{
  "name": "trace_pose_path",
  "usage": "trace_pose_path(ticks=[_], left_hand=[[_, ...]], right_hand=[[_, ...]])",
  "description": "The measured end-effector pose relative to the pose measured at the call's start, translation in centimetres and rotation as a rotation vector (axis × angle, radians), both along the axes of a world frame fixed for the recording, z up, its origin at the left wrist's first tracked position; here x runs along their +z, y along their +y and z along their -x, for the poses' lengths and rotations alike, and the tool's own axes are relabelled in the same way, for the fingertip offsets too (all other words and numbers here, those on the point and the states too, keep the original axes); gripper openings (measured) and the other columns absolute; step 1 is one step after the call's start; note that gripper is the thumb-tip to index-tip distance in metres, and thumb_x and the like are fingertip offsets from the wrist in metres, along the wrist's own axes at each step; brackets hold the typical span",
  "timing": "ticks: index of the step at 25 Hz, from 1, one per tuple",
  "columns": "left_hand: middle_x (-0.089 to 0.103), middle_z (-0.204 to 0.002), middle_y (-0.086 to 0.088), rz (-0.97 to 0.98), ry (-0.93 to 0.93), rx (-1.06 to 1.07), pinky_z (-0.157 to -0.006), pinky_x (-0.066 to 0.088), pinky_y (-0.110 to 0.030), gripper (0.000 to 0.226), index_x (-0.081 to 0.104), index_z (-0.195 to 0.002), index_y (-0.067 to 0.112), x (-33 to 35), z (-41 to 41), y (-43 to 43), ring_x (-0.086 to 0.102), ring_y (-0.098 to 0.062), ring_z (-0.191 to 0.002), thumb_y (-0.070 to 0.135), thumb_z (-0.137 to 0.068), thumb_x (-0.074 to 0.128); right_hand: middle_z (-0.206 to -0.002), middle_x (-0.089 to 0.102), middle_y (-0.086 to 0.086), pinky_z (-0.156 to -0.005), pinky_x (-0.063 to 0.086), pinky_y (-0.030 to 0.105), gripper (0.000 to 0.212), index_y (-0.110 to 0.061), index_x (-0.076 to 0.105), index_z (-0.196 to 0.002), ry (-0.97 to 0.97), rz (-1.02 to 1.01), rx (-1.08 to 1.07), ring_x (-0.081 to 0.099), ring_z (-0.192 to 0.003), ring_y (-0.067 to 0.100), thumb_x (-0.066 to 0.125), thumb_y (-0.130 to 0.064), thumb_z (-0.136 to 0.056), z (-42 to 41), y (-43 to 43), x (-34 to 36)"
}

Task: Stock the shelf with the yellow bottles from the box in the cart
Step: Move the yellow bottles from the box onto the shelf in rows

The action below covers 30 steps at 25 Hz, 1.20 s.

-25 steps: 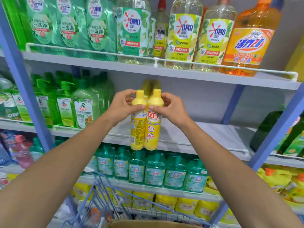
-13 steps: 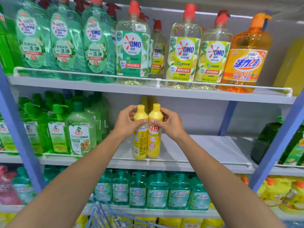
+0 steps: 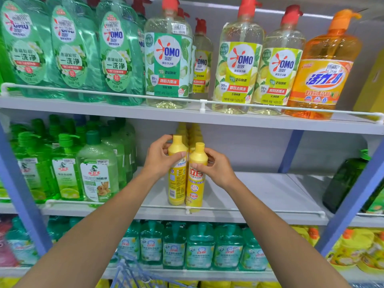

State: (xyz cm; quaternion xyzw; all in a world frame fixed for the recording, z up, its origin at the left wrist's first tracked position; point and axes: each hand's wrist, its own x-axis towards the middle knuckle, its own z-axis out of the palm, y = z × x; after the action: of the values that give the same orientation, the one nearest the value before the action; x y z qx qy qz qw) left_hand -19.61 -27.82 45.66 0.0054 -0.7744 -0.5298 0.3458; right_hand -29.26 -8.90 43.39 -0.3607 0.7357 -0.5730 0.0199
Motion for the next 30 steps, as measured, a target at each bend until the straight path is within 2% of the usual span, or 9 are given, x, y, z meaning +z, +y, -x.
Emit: trace_pose_path(ticks=[6,10,12,14,17,21,24,27,30], left_hand=[[0.074,-0.108,0.002,-0.002,-0.040,-0.007,-0.079,0.054,-0.012,0.054,0.066,-0.123,0.013,-2.0,0.3,-0.2,0.071,-0.004,-0.097,0.014,-0.074,0.089],[0.074,-0.113,-0.002,-0.060,-0.177,-0.137,-0.089,0.060,-0.039,0.060,0.063,-0.128,0.016,-2.7,0.0,-1.7,0.072,-0.018,-0.103,0.014,-0.073,0.090],[0.073,-0.116,-0.004,-0.074,-0.240,-0.190,-0.092,0.060,-0.043,0.064,0.061,-0.131,0.018,-3.5,-0.4,-2.5,0.072,-0.020,-0.106,0.011,-0.074,0.089],[0.073,-0.116,-0.004,-0.065,-0.284,-0.208,-0.093,0.059,-0.041,0.062,0.062,-0.128,0.018,-4.1,-0.7,-3.0,0.071,-0.019,-0.107,0.013,-0.073,0.089],[0.074,-0.111,-0.003,-0.023,-0.303,-0.202,-0.087,0.061,-0.034,0.058,0.065,-0.124,0.016,-4.5,-0.6,-2.8,0.071,-0.018,-0.103,0.017,-0.072,0.090],[0.075,-0.102,0.001,-0.014,-0.275,-0.125,-0.078,0.059,-0.027,0.048,0.068,-0.115,0.014,-5.3,-0.4,-1.4,0.070,-0.007,-0.091,0.021,-0.073,0.090],[0.074,-0.107,0.000,-0.049,-0.306,-0.120,-0.085,0.058,-0.030,0.054,0.065,-0.116,0.015,-6.8,-0.8,-1.2,0.069,-0.014,-0.099,0.019,-0.070,0.092],[0.075,-0.112,0.000,-0.039,-0.379,-0.178,-0.094,0.055,-0.029,0.062,0.065,-0.121,0.016,-7.8,-1.3,-2.1,0.070,-0.013,-0.105,0.019,-0.066,0.094],[0.077,-0.109,0.002,0.024,-0.402,-0.194,-0.088,0.055,-0.026,0.057,0.068,-0.119,0.017,-7.6,-1.5,-2.1,0.071,-0.011,-0.099,0.018,-0.067,0.093]], right_hand=[[-0.118,0.072,-0.007,-0.092,0.058,0.027,0.049,-0.028,0.062,-0.125,0.034,0.000,0.017,0.069,-0.109,0.010,0.084,-0.024,-0.082,-0.2,0.4,-0.1],[-0.123,0.071,-0.006,-0.093,0.057,0.024,0.060,-0.019,0.059,-0.135,0.018,0.012,-0.007,0.068,-0.112,0.008,0.085,-0.026,-0.081,-0.3,0.4,-1.0],[-0.124,0.071,-0.006,-0.094,0.056,0.023,0.064,-0.017,0.058,-0.136,0.003,0.008,-0.046,0.067,-0.112,0.006,0.087,-0.027,-0.079,-0.4,0.6,-2.1],[-0.123,0.070,-0.008,-0.096,0.055,0.024,0.063,-0.017,0.059,-0.133,0.000,-0.020,-0.071,0.066,-0.113,0.004,0.087,-0.032,-0.078,-0.4,0.6,-3.0],[-0.125,0.069,-0.007,-0.098,0.053,0.025,0.064,-0.019,0.059,-0.133,-0.016,-0.036,-0.088,0.063,-0.117,0.007,0.086,-0.037,-0.078,-0.5,0.5,-3.7],[-0.123,0.070,-0.009,-0.093,0.053,0.016,0.065,-0.020,0.061,-0.133,-0.026,-0.015,-0.095,0.064,-0.114,0.004,0.087,-0.036,-0.076,-0.6,0.5,-3.8],[-0.123,0.071,-0.008,-0.094,0.055,0.018,0.065,-0.018,0.062,-0.133,-0.065,0.010,-0.074,0.066,-0.113,0.004,0.088,-0.031,-0.075,-0.6,0.8,-3.8],[-0.124,0.072,-0.004,-0.097,0.055,0.023,0.062,-0.014,0.062,-0.132,-0.113,0.031,-0.025,0.068,-0.114,0.007,0.088,-0.023,-0.076,-0.3,1.2,-3.8],[-0.123,0.072,-0.003,-0.097,0.055,0.023,0.058,-0.014,0.063,-0.130,-0.132,0.024,0.004,0.067,-0.115,0.008,0.087,-0.021,-0.078,-0.4,1.3,-3.6]])
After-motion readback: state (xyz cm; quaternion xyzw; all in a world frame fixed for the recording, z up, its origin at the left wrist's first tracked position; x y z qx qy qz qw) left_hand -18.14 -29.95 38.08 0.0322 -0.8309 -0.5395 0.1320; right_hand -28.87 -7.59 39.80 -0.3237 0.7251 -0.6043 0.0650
